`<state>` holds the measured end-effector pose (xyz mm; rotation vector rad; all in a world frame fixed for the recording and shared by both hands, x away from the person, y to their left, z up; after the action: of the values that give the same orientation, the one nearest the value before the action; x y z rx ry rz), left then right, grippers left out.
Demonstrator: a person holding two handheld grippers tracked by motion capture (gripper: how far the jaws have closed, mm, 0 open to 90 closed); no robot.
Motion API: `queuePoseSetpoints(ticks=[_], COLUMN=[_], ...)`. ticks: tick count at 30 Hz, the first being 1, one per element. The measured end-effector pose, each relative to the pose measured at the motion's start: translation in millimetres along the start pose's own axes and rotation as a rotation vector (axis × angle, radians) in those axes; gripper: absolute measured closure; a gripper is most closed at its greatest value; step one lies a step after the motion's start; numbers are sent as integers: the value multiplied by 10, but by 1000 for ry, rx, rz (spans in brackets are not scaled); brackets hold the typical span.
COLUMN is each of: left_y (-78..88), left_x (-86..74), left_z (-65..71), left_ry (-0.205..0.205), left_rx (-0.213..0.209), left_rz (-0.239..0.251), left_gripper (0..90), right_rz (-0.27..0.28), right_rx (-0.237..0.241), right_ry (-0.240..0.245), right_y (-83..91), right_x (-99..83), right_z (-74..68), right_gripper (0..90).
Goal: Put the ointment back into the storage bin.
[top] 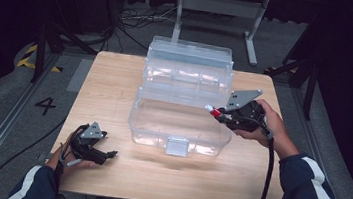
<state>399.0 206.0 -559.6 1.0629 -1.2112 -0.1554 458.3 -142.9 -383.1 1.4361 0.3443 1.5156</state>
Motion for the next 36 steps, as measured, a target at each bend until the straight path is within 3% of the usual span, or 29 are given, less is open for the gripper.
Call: queuePoseSetpoints(ticks=[19, 28, 29, 36], left_y=[0, 0, 0, 0], left_x=[0, 0, 0, 0], left_z=[0, 0, 0, -1], left_ry=[0, 0, 0, 0], left_rx=[1, 1, 1, 1], left_rz=[0, 0, 0, 0], left_gripper=[161, 161, 161, 161], right_rz=[-75, -153, -187, -235], right_rx=[62, 103, 116, 143], right_ry=[53, 65, 70, 66], right_y=[-414, -643, -709, -817], right_x=[176, 87, 33, -63], right_z=[-138, -187, -196, -187], right_gripper=[714, 714, 714, 714])
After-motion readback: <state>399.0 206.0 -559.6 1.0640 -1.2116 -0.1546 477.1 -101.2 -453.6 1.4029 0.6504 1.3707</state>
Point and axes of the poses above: each handheld gripper's, and its own axes: y roughly backward along the jaws, x roughly out of its top, z roughly to its right, the point moved 10 cm from there along -y, roughly forward along the jaws, and after that the axes turned 5 degrees about -y, right-handed, at the moved point
